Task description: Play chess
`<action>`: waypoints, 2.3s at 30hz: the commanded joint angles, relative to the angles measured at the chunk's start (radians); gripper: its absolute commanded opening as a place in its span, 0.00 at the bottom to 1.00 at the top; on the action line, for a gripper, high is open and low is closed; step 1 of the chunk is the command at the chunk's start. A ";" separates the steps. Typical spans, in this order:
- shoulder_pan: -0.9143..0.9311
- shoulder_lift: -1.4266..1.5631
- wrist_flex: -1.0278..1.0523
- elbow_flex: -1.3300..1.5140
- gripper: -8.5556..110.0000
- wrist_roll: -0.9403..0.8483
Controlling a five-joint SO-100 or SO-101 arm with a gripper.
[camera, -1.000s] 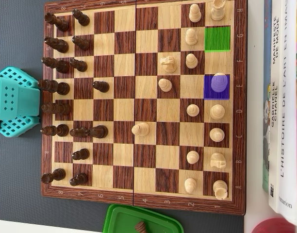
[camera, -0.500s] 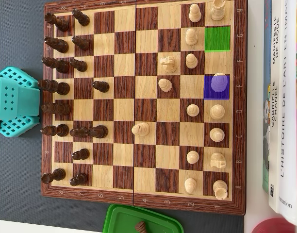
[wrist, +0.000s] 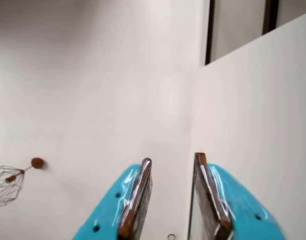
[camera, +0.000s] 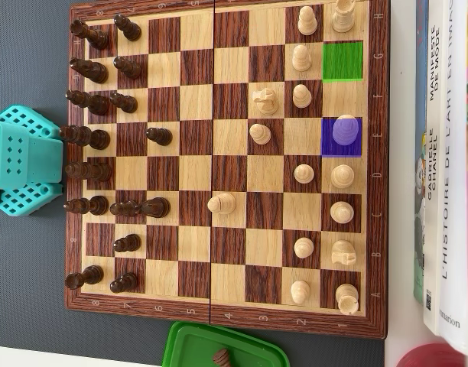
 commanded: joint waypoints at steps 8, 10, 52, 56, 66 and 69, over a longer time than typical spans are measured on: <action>0.002 -0.011 -0.003 0.020 0.19 0.006; 0.002 -0.011 -0.003 0.020 0.19 0.006; 0.002 -0.011 0.331 0.020 0.19 -0.005; -0.006 -0.011 0.482 0.020 0.19 -0.005; -0.008 -0.011 0.925 0.020 0.19 -0.005; -0.037 -0.011 1.072 0.020 0.19 -0.005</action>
